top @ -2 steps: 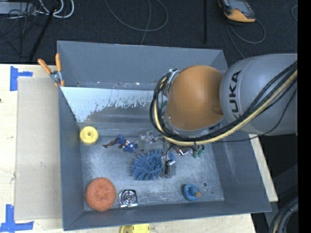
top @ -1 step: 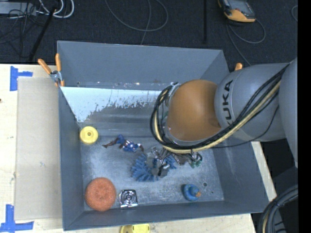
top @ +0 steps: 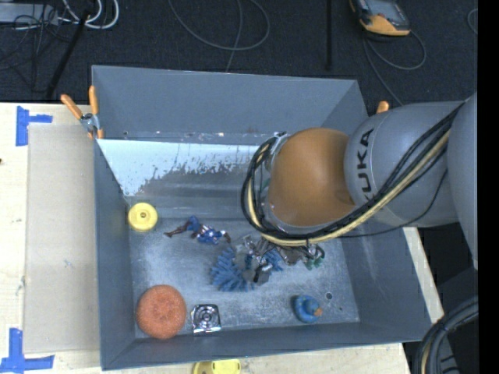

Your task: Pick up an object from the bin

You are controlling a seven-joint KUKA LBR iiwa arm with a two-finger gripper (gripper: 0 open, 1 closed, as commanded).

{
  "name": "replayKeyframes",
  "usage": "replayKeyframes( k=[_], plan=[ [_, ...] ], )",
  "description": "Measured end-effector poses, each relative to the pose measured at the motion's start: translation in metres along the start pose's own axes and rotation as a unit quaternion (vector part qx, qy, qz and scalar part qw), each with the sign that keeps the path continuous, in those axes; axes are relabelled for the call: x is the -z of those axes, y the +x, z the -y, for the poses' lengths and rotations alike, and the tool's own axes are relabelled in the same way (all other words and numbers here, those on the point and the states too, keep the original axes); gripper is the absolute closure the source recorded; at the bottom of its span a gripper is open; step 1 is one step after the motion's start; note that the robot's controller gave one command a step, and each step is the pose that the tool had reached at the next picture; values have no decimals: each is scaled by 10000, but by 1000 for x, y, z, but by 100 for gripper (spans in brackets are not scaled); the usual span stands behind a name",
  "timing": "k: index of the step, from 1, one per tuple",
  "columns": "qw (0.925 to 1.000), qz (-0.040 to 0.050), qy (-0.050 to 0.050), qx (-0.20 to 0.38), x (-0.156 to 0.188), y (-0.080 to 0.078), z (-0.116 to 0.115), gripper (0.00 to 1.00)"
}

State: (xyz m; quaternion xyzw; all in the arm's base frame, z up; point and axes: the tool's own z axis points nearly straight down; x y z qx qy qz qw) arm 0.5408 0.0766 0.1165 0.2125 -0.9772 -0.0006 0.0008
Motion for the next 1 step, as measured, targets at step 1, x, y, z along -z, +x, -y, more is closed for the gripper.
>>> replayKeyframes(
  k=[1],
  plan=[
    [9996,13,5,294,135,28,-24,100]
  ],
)
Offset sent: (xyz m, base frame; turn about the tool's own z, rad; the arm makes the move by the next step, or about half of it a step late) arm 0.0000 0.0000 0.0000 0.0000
